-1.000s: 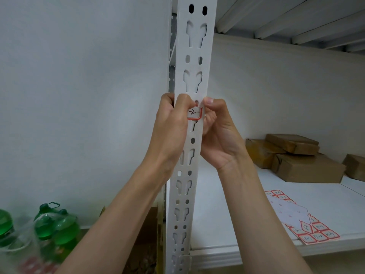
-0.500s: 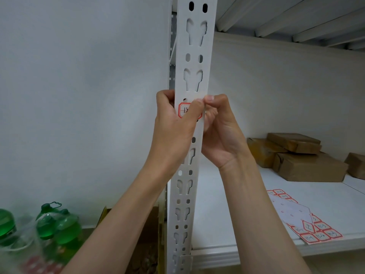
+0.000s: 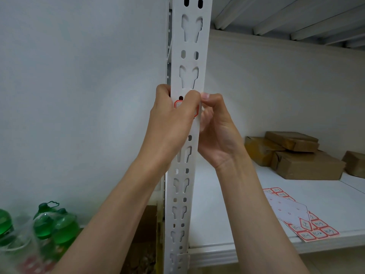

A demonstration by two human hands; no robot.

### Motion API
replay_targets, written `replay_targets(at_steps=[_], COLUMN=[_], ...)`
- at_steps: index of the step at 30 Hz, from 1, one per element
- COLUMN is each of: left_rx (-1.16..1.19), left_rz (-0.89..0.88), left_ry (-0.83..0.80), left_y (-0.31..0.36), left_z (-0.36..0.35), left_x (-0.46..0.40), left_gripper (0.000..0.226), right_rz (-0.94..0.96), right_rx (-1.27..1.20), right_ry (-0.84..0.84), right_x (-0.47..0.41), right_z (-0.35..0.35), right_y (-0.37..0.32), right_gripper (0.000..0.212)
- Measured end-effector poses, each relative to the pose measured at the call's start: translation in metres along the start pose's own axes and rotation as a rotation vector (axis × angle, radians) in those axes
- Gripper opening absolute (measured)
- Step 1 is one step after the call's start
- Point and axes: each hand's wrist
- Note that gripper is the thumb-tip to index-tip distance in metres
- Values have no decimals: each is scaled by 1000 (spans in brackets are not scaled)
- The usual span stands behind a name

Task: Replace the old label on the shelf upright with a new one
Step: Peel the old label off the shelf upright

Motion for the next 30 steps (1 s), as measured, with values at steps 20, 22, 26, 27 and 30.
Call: replay_targets(at_steps=[20, 22, 26, 27, 30], left_rx=[200, 193, 131, 121, 89], left_rz=[106, 94, 43, 36, 24], left_ry=[-203, -207, -157, -147, -166], left_y=[8, 6, 8, 8, 8], left_z=[23, 25, 24, 24, 25], left_x=[2, 2, 2, 2, 0], left_gripper=[47, 43, 28, 30, 48], right_rz=[398, 514, 599, 605, 630], right_rx=[679, 858, 1119, 1170, 1354], right_ry=[296, 326, 302, 293, 266], right_x=[10, 13, 22, 23, 25], right_z=[0, -3, -7, -6, -4], right_y=[-15, -14, -12, -14, -20], right_gripper=[18, 11, 7, 10, 20])
Point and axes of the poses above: each hand's wrist, its own x-axis away from the middle knuckle, its own z-axis out of the back of the hand, y = z × x, and after that the axes turned 6 degrees about -y, right-handed
